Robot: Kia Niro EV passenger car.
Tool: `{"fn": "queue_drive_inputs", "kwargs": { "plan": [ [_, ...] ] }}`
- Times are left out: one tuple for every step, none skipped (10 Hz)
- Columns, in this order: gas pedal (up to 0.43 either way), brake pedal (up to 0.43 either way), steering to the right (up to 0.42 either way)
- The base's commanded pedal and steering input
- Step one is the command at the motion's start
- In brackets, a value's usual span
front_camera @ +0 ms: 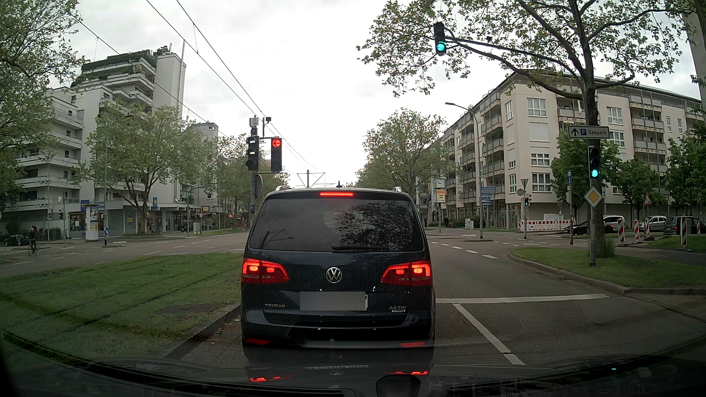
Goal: Follow the waypoints while adhering to traffic rules and regulations
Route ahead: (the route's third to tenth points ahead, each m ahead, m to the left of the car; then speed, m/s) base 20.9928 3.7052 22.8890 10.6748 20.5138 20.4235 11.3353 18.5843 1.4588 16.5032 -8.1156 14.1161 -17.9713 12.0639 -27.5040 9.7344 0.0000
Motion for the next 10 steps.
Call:
{"fn": "queue_drive_inputs", "kwargs": {
  "plan": [
    [0.0, 0.256, -0.004],
    [0.0, 0.262, -0.004],
    [0.0, 0.262, -0.004],
    [0.0, 0.256, -0.004],
    [0.0, 0.262, -0.004],
    [0.0, 0.262, -0.004],
    [0.0, 0.256, -0.004],
    [0.0, 0.256, -0.004],
    [0.0, 0.262, -0.004],
    [0.0, 0.262, -0.004]
  ]
}}
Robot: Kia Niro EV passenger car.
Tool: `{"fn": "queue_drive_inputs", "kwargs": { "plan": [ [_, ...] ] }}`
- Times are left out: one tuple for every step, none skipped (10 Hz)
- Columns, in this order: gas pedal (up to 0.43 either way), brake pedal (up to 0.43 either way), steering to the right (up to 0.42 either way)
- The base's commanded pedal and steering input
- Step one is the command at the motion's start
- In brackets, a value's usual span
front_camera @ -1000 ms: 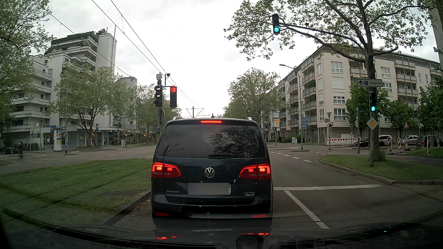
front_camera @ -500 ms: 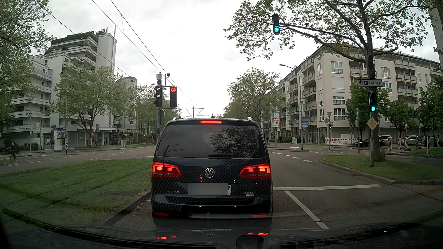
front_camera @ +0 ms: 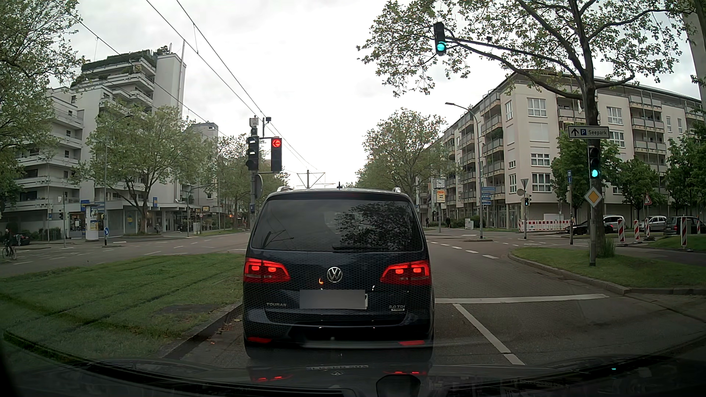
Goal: Follow the waypoints while adhering to traffic rules and regulations
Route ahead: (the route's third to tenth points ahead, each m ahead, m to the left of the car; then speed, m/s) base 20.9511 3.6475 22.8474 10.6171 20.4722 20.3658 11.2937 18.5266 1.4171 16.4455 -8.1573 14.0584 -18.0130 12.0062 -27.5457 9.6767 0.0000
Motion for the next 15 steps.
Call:
{"fn": "queue_drive_inputs", "kwargs": {
  "plan": [
    [0.0, 0.256, -0.004],
    [0.0, 0.256, -0.004],
    [0.0, 0.256, -0.004],
    [0.0, 0.262, -0.004],
    [0.0, 0.262, -0.004],
    [0.0, 0.262, -0.004],
    [0.0, 0.262, -0.004],
    [0.0, 0.256, -0.004],
    [0.0, 0.256, -0.004],
    [0.0, 0.262, -0.004],
    [0.0, 0.256, -0.004],
    [0.0, 0.256, -0.004],
    [0.0, 0.256, -0.004],
    [0.0, 0.25, -0.004],
    [0.0, 0.262, -0.004]
  ]
}}
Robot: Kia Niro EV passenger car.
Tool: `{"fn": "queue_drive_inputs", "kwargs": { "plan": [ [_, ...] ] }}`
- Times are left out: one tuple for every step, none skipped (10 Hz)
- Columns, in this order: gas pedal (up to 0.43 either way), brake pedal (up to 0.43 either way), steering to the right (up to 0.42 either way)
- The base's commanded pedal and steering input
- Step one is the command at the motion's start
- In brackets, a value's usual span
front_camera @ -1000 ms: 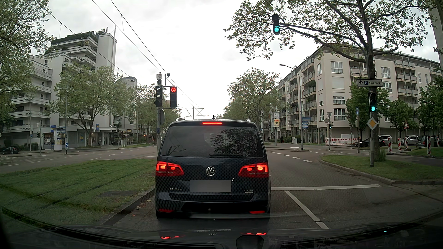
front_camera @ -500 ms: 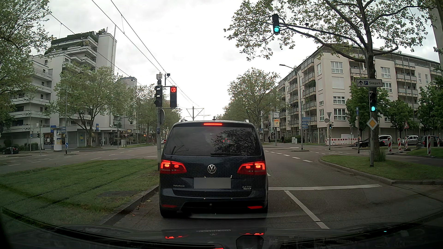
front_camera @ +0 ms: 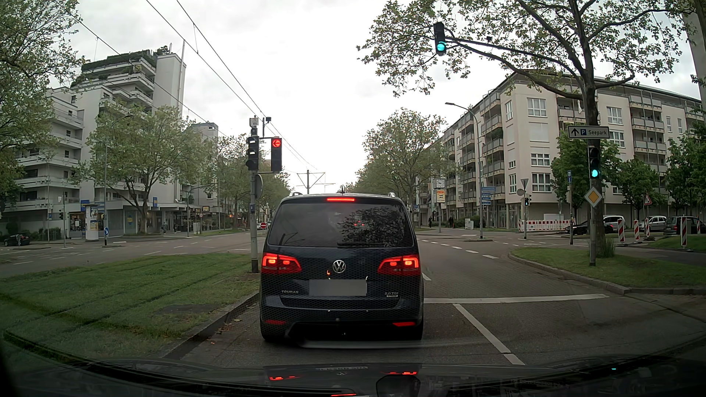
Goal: Follow the waypoints while adhering to traffic rules and regulations
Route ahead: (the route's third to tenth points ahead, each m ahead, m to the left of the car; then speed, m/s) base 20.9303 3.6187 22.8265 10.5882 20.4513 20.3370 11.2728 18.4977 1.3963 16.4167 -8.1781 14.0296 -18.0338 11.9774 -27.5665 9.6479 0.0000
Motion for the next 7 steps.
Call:
{"fn": "queue_drive_inputs", "kwargs": {
  "plan": [
    [0.0, 0.262, -0.004],
    [0.0, 0.262, -0.004],
    [0.0, 0.262, -0.004],
    [0.0, 0.262, -0.004],
    [0.0, 0.262, -0.004],
    [0.0, 0.262, -0.004],
    [0.0, 0.256, -0.004]
  ]
}}
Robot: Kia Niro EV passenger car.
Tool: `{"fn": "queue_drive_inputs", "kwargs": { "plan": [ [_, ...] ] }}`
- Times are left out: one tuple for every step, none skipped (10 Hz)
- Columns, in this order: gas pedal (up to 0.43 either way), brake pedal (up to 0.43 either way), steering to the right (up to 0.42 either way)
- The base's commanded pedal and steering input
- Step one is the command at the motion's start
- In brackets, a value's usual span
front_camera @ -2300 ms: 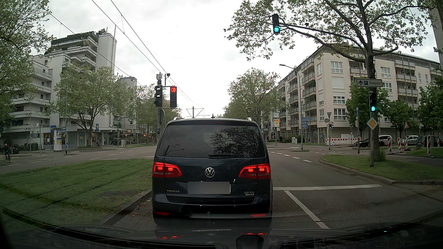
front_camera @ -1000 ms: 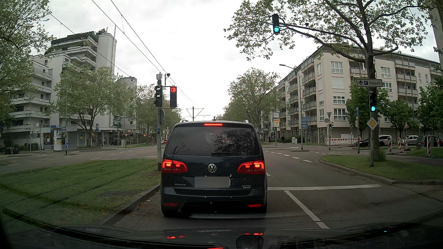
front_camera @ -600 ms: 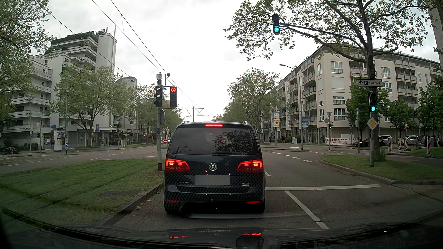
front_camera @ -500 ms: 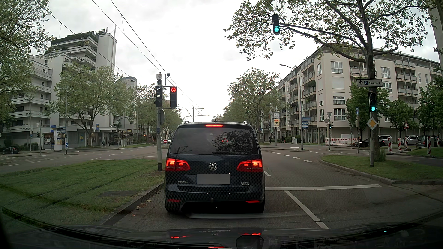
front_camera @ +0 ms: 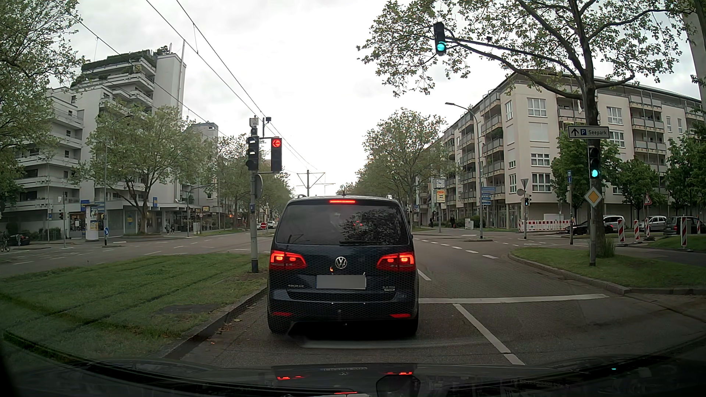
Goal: Follow the waypoints while adhering to traffic rules and regulations
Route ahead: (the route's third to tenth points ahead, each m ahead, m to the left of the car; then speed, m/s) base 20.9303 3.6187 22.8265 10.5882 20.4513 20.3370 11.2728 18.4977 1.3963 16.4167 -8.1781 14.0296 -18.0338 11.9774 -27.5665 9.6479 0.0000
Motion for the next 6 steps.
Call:
{"fn": "queue_drive_inputs", "kwargs": {
  "plan": [
    [0.0, 0.262, -0.004],
    [0.0, 0.256, -0.004],
    [0.0, 0.262, -0.004],
    [0.0, 0.262, -0.004],
    [0.0, 0.262, -0.004],
    [0.0, 0.262, -0.004]
  ]
}}
